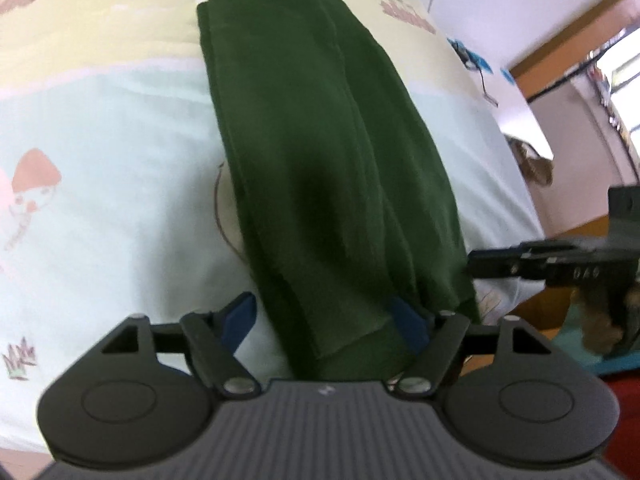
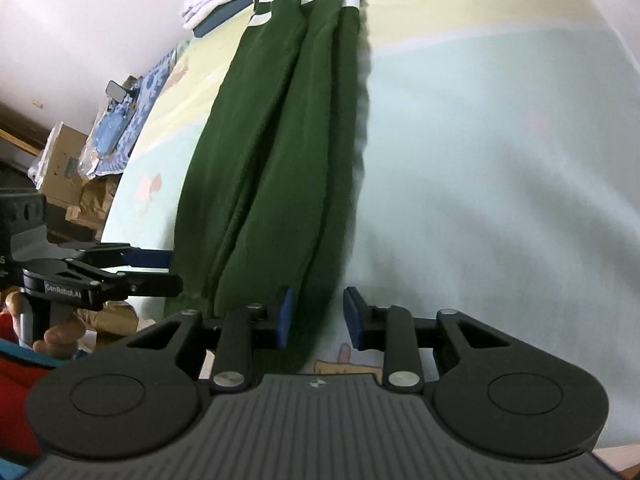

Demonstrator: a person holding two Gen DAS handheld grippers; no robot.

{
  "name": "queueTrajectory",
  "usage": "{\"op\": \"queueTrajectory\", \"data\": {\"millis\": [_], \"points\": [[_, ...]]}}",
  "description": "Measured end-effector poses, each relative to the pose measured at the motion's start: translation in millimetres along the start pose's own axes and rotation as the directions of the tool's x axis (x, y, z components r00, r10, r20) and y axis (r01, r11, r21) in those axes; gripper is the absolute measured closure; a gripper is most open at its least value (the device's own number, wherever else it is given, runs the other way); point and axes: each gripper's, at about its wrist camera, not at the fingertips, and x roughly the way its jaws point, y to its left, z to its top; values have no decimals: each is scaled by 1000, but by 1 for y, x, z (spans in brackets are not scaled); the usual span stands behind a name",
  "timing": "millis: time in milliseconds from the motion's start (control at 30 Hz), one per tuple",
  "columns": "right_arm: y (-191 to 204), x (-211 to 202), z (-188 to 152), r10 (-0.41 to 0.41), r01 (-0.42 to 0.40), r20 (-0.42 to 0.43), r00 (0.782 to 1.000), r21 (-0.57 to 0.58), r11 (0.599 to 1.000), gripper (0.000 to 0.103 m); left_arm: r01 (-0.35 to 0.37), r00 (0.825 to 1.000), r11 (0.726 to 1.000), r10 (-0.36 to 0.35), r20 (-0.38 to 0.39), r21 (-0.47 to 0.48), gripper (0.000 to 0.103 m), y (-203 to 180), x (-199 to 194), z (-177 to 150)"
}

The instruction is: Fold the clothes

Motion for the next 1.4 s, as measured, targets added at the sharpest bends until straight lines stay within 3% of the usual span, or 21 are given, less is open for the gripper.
{"op": "queueTrajectory", "data": {"millis": [200, 333, 467, 667, 733, 800, 1000, 1100, 1167, 1200, 1233, 1400], "points": [[9, 7, 1, 25, -24, 12, 1000, -30, 999, 72, 50, 998, 997, -48, 44, -61, 34, 6, 0, -1], [5, 5, -2, 23, -23, 0, 1000, -47, 999, 79, 35, 999, 996, -32, 45, -82, 65, 9, 0, -2], [0, 5, 0, 34, -35, -17, 999, -27, 999, 80, 69, 997, 989, -63, 46, -134, 65, 17, 0, -1], [-6, 8, 3, 76, -75, -13, 997, 29, 997, 79, 91, 995, 987, -84, 59, -131, 66, 18, 2, -1], [-5, 7, 2, 67, -67, -22, 998, 8, 998, 82, 75, 996, 989, -68, 59, -128, 81, 18, 2, -3], [-3, 6, 1, 55, -55, -38, 998, -8, 998, 85, 59, 997, 991, -53, 52, -122, 85, 18, 1, -5], [-9, 3, -2, 71, -70, -52, 996, 31, 997, 81, 85, 996, 987, -80, 36, -139, 82, 23, 1, -6], [-9, 8, 0, 95, -92, -39, 995, 74, 993, 75, 123, 992, 983, -120, 30, -135, 55, 21, 4, -1], [-8, 9, 0, 92, -90, -38, 995, 60, 994, 79, 117, 993, 985, -114, 28, -123, 59, 17, 5, 0], [-7, 9, 0, 91, -89, -37, 995, 54, 995, 84, 99, 995, 989, -96, 27, -109, 67, 14, 5, 0], [-7, 9, 1, 94, -91, -38, 995, 56, 994, 86, 72, 997, 993, -70, 25, -94, 85, 11, 5, 0], [0, 6, 1, 69, -69, -34, 997, -4, 998, 90, 39, 999, 991, -36, 26, -128, 95, 12, 5, 0]]}}
